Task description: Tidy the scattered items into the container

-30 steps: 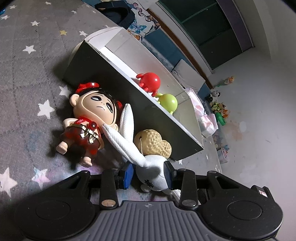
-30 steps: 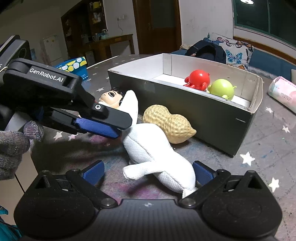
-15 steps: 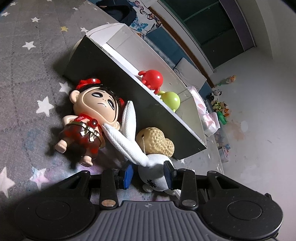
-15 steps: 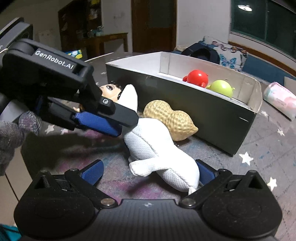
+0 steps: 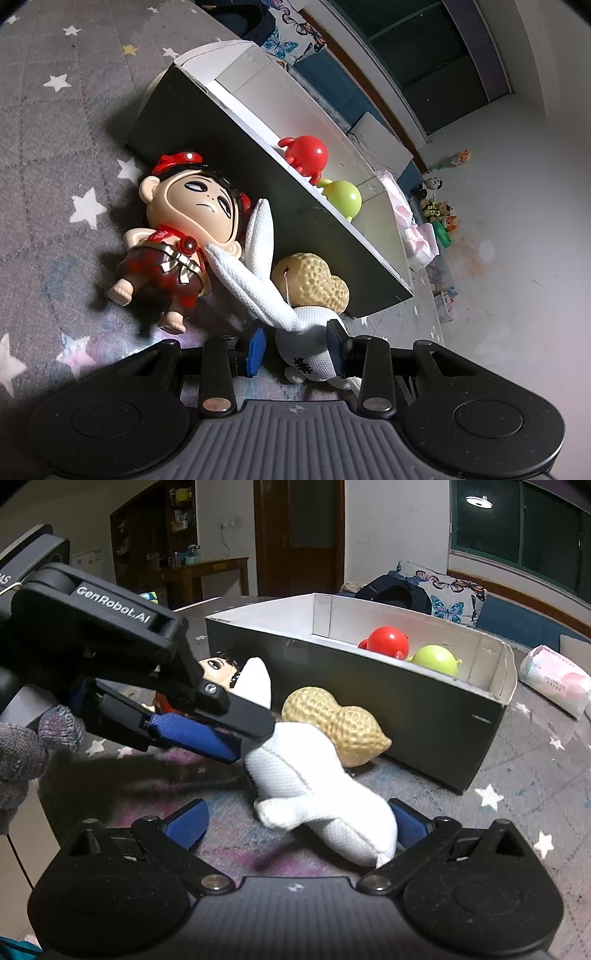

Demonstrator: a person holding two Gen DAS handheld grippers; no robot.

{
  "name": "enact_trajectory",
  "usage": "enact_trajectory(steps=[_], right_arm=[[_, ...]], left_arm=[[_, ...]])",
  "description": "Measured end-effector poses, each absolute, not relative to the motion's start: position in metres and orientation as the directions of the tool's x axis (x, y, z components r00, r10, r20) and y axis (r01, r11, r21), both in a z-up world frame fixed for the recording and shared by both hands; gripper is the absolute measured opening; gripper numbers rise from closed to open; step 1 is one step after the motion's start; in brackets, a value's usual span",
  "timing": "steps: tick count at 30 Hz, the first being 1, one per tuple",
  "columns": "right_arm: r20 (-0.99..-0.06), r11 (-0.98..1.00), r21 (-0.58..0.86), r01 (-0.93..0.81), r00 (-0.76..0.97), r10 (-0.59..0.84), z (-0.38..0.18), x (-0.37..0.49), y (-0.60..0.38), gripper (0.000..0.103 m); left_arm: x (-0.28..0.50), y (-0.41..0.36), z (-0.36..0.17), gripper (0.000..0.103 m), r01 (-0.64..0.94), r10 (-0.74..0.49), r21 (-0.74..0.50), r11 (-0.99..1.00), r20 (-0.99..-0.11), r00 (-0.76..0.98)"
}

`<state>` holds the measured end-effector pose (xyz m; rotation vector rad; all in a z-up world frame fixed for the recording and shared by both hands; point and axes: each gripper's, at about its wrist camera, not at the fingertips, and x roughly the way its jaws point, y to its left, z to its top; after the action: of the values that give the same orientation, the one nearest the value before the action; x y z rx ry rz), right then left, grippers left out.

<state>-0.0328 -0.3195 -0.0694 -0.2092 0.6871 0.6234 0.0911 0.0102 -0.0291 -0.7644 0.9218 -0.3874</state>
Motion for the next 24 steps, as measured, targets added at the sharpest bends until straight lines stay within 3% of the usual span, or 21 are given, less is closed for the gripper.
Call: enact_trajectory(steps=[8,12,24], right_arm=[[-0.653,0.819,0.030,-0.573,0.609,0.450,-0.063,-0.026,-0.328,0.071],[-0.655,0.815,0.009,-0.580,0.612,0.443,-0.062,-0.029,-0.328,0.064],[-0.605,0.806,-0.049,-0.590,0.659,0.446,-0.032,-0.044,-0.334,0.056]], left_arm=[[0.095,0.010,-0.031,0.038,-0.019,-0.609,-0.746,0.666,-0.558,0.563],[0.094,0.009,-0.031,0.029,0.002,-0.621,-0.750,0.662,-0.546,0.563],[0.084,0.005,0.002,0.023,0.115,-0.647,-0.749,0.652,-0.471,0.600]])
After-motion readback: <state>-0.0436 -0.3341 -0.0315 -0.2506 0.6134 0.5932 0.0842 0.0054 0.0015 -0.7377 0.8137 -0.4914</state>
